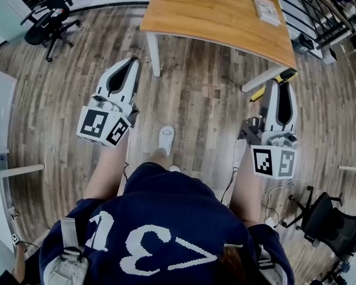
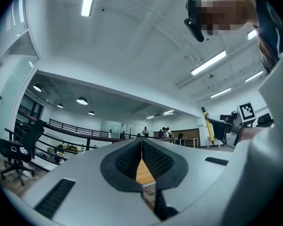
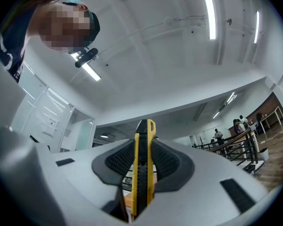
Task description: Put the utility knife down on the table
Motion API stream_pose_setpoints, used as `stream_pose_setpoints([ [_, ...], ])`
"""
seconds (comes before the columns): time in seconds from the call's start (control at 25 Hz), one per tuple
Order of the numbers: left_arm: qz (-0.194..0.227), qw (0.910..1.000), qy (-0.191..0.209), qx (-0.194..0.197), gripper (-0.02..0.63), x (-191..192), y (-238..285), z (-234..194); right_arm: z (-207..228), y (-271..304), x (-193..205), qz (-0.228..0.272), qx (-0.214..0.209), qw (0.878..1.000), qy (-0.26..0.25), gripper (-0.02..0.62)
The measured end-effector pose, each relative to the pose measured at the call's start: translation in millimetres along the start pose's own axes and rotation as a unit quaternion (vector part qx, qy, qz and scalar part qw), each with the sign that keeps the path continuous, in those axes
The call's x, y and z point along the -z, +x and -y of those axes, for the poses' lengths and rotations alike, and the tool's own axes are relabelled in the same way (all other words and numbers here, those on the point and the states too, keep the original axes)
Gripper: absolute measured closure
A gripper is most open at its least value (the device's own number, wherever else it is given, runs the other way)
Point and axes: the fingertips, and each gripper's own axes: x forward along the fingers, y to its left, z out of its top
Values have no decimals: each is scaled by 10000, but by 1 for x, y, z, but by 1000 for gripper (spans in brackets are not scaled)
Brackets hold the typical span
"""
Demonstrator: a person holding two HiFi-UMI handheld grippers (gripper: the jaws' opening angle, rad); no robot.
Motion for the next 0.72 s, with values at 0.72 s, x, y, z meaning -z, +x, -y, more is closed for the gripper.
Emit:
stream_pose_setpoints([
  [0.72, 191, 9980, -362, 491, 589, 5, 156, -109, 15, 158, 53, -73, 96, 9998, -176, 471],
])
